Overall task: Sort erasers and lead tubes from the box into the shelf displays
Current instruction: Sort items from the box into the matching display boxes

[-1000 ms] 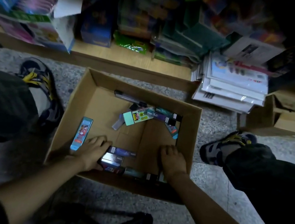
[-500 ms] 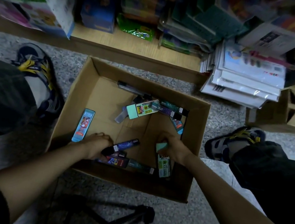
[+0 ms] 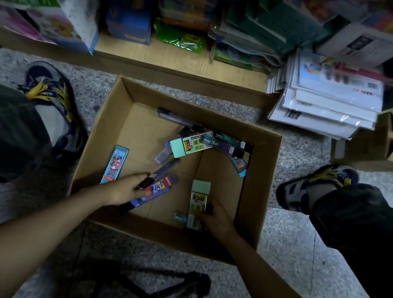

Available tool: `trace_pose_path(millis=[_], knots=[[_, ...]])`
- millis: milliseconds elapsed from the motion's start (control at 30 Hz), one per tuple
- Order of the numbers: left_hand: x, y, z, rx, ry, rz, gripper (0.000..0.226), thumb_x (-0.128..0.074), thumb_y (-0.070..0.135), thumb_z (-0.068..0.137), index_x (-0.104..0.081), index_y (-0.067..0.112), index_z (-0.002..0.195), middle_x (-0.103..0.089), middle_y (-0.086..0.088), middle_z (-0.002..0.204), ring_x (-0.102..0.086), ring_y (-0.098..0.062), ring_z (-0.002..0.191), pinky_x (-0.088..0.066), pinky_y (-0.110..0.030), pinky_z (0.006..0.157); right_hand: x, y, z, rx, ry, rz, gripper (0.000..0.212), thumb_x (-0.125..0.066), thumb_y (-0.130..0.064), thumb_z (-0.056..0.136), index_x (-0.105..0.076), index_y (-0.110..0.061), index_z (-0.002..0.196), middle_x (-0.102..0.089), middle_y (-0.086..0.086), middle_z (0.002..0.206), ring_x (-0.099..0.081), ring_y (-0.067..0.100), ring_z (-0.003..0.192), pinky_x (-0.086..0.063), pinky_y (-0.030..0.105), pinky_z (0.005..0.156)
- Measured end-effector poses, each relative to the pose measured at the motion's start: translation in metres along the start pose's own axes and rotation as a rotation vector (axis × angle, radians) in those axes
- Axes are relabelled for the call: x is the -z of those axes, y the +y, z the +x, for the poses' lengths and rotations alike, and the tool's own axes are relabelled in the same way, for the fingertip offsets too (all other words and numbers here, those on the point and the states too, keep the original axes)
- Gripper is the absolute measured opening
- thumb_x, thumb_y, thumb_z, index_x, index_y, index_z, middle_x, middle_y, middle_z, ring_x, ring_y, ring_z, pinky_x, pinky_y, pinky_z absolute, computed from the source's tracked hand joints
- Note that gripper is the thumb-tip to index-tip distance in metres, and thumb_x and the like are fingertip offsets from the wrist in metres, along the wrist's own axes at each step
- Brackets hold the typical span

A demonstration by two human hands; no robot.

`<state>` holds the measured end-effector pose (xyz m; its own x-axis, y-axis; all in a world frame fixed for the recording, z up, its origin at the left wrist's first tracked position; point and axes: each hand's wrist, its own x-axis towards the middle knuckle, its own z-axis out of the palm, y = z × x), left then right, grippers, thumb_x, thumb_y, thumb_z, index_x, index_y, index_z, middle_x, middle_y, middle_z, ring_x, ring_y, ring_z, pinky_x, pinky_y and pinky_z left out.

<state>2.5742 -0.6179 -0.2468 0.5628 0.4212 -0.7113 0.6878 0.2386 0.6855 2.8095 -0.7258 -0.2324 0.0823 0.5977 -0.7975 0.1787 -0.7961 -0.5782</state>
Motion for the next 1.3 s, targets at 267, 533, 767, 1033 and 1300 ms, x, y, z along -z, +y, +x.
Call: trace_pose_path(millis=[267, 533, 767, 1033, 1300], knots=[[0.0, -0.009, 0.001, 0.082, 0.084, -0.143, 0.031, -0.054, 0.016, 0.094, -0.047, 0.012, 0.124, -0.059, -0.004, 0.112, -0.055, -0.014, 0.101, -0.042, -0.008, 0.072, 0.001, -0.013, 0.003, 0.019, -0.207, -0.135, 0.055, -0.051, -0.005, 0.094, -0.027, -0.009, 0.144, -0.041, 0.013, 0.145, -0.039, 0.025, 0.134, -0.04, 0.037, 0.106], [-0.004, 0.005, -0.003, 0.105, -0.002, -0.28, 0.035, -0.053, 0.016, 0.095, -0.043, 0.017, 0.128, -0.057, -0.002, 0.122, -0.054, -0.017, 0.113, -0.043, -0.033, 0.099, -0.012, -0.01, 0.001, 0.039, -0.285, -0.115, 0.057, -0.052, -0.001, 0.093, -0.025, -0.007, 0.143, -0.042, 0.013, 0.144, -0.04, 0.023, 0.132, -0.04, 0.021, 0.096], [-0.014, 0.016, -0.014, 0.183, 0.032, -0.529, 0.028, -0.065, 0.026, 0.085, -0.059, 0.014, 0.109, -0.072, 0.001, 0.087, -0.068, -0.014, 0.08, -0.053, -0.03, 0.065, 0.01, -0.019, -0.006, 0.02, 0.051, 0.221, 0.045, -0.057, 0.0, 0.089, -0.043, -0.004, 0.131, -0.054, 0.015, 0.13, -0.056, 0.026, 0.113, -0.053, 0.035, 0.083], [-0.046, 0.058, -0.019, 0.15, 0.096, -0.829, 0.027, -0.064, 0.024, 0.085, -0.058, 0.016, 0.109, -0.075, -0.002, 0.087, -0.069, -0.014, 0.078, -0.052, -0.028, 0.068, 0.036, -0.048, -0.026, 0.114, 0.183, 0.574, 0.041, -0.058, 0.01, 0.083, -0.052, 0.0, 0.122, -0.065, 0.016, 0.11, -0.063, 0.027, 0.095, -0.052, 0.042, 0.082], [-0.063, 0.113, -0.027, -0.078, 0.307, -0.987, 0.023, -0.054, 0.008, 0.092, -0.055, 0.018, 0.112, -0.066, -0.005, 0.101, -0.064, -0.016, 0.084, -0.053, -0.023, 0.065, 0.037, -0.076, -0.059, 0.255, 0.069, 0.795, 0.028, -0.053, 0.013, 0.084, -0.058, 0.0, 0.108, -0.068, 0.015, 0.094, -0.068, 0.023, 0.079, -0.057, 0.036, 0.07]])
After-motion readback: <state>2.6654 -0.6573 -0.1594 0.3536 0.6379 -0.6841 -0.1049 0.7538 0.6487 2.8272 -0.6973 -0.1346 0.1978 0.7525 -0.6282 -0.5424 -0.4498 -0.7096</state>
